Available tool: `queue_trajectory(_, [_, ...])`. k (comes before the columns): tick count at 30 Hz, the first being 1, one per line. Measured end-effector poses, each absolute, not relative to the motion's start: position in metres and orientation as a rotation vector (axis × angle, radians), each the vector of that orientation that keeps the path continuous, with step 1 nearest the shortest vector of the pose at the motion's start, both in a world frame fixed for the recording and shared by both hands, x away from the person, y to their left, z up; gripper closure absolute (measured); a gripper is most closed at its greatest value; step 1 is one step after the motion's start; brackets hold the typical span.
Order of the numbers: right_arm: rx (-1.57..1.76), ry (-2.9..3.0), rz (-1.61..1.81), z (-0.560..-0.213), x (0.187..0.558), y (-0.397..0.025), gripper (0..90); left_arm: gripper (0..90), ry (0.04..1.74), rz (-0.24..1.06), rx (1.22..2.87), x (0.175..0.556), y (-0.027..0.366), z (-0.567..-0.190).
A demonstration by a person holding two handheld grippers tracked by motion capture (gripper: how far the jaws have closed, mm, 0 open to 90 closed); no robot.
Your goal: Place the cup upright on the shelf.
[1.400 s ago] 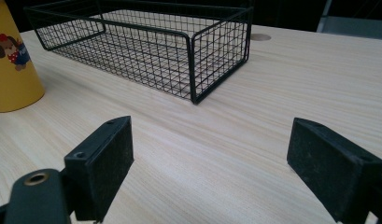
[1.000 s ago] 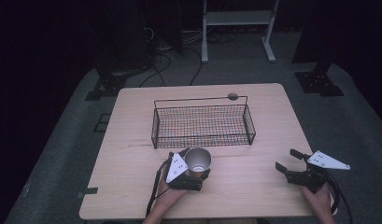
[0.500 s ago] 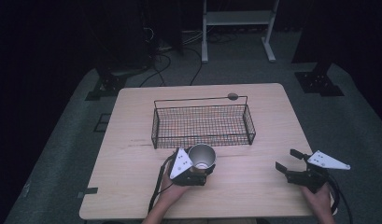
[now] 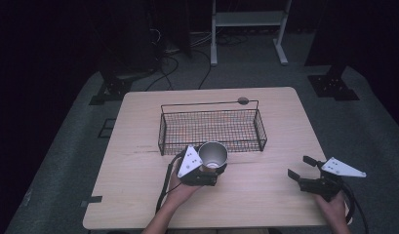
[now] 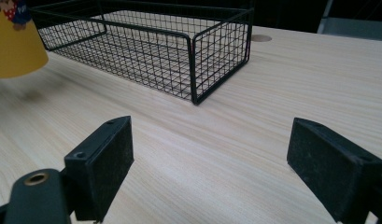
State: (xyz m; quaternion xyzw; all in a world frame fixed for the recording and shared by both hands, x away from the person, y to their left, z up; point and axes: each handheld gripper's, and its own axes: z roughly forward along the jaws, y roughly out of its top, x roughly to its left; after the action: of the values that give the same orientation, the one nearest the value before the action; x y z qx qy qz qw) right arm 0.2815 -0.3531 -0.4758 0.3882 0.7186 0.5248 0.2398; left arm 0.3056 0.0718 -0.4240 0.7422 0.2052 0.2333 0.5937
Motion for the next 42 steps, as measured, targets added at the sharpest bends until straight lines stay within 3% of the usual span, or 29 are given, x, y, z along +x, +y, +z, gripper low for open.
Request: queue_trajectory(42, [1.074, 1.949, 1.47, -0.475, 0.281, -0.355, 13.5, 12.6, 0.454, 0.518, 1.696, 0.366, 0.065, -0.371])
